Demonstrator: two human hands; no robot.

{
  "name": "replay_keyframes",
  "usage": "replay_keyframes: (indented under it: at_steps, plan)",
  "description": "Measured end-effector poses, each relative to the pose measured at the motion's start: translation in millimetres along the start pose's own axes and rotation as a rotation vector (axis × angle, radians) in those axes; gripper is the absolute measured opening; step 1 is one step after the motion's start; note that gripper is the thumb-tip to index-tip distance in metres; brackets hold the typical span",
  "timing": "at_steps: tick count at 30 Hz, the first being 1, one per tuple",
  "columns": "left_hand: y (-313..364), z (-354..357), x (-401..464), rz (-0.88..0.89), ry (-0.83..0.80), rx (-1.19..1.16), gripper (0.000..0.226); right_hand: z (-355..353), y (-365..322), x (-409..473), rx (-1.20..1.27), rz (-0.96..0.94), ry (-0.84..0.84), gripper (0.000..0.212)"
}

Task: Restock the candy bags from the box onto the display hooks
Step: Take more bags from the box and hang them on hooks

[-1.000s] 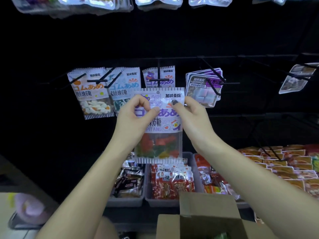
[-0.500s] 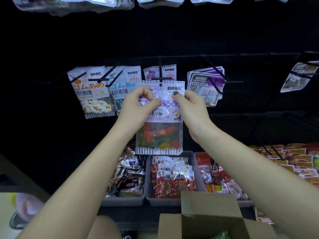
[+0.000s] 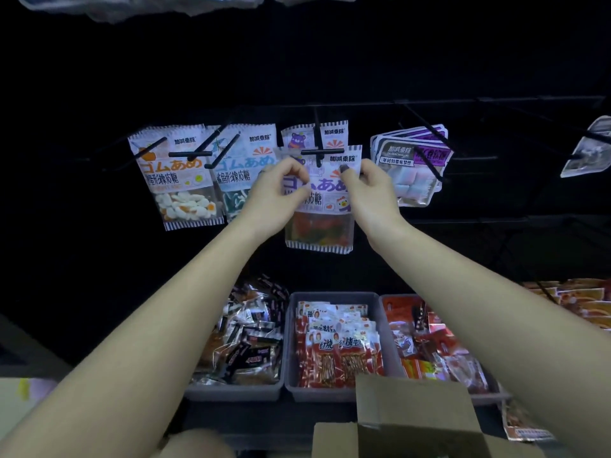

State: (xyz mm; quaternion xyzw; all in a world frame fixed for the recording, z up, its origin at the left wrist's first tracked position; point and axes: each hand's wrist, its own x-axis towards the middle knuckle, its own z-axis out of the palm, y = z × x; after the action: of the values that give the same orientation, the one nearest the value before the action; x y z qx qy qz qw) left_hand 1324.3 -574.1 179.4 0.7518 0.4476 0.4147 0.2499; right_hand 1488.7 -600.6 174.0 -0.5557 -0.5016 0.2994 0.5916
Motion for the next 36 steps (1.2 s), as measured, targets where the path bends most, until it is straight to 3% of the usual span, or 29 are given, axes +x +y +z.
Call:
replay_keyframes:
  at_steps: [6, 12, 23, 28, 33, 36]
  plan:
    - [-15.3, 7.0, 32.3, -0.025, 0.078, 0.111, 0.017, 22.8, 14.2, 43.8, -0.051, 0.093, 0.044, 0.022]
    - [-35.7, 9.4, 70.0, -0.008, 0.011, 0.242, 0.035, 35.7, 10.6, 81.9, -0.167, 0.109, 0.062, 0.032]
    - [-40.0, 21.6, 83.3, -0.068, -0.04, 0.396, 0.047, 38.5, 18.0, 91.6, -0.318, 0.121, 0.061, 0.029]
    - [-31.2, 32.5, 60.7, -0.053, -0.026, 0.423, 0.052, 29.6, 25.6, 54.8, -0.406, -0.045, 0.046, 0.039]
    - [-11.5, 41.1, 32.9, -0.145, 0.026, 0.357, 0.063, 2.5, 18.8, 7.6, -0.295, -0.185, -0.04, 0.042]
    - [-0.3, 49.6, 14.0, -0.165, 0.029, 0.376, 0.069, -31.3, 15.4, -13.6, -0.234, -0.247, 0.04, 0.035]
